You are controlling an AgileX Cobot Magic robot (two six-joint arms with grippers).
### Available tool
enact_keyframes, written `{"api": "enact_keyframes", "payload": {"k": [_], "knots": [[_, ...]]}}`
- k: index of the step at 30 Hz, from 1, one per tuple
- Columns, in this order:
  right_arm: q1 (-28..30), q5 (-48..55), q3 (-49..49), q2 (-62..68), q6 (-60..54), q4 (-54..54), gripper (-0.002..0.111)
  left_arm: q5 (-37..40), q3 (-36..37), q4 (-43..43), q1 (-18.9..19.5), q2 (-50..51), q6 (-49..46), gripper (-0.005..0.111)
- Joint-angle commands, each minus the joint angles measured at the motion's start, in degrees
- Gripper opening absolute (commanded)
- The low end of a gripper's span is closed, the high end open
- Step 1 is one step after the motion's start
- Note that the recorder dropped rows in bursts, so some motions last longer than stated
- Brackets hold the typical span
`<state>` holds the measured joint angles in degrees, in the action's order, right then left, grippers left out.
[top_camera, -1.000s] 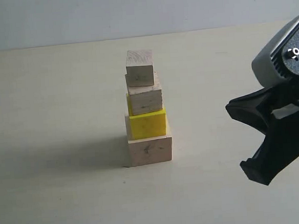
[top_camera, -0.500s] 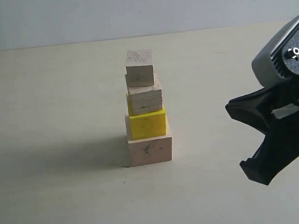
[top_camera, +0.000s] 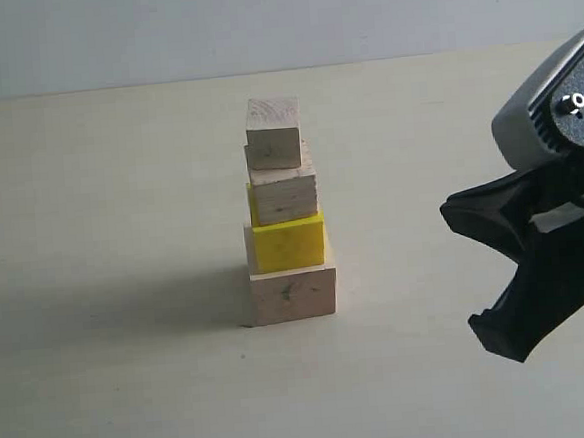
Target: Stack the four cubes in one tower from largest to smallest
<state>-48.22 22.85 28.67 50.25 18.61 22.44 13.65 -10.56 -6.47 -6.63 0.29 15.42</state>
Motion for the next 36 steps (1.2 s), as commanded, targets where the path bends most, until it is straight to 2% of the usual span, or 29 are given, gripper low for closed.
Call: {"api": "enact_keyframes", "payload": {"k": [1, 8, 18, 36], "knots": [[0.03, -0.65, 0.39, 0.28, -0.47, 0.47, 0.0, -0.92, 4.63, 2.66, 4.07, -0.29, 2.29, 0.0], [0.03, -0.65, 0.39, 0.28, -0.47, 0.47, 0.0, -3.05, 10.56, 2.58, 4.3, -0.29, -1.46, 0.0], [0.03, -0.65, 0.39, 0.28, -0.47, 0.47, 0.0, 4.67, 10.56, 1.45, 4.3, -0.29, -1.57, 0.0], [0.03, -0.65, 0.39, 0.28, -0.47, 0.47, 0.0, 5.03, 10.56, 1.35, 4.3, -0.29, -1.57, 0.0]]}}
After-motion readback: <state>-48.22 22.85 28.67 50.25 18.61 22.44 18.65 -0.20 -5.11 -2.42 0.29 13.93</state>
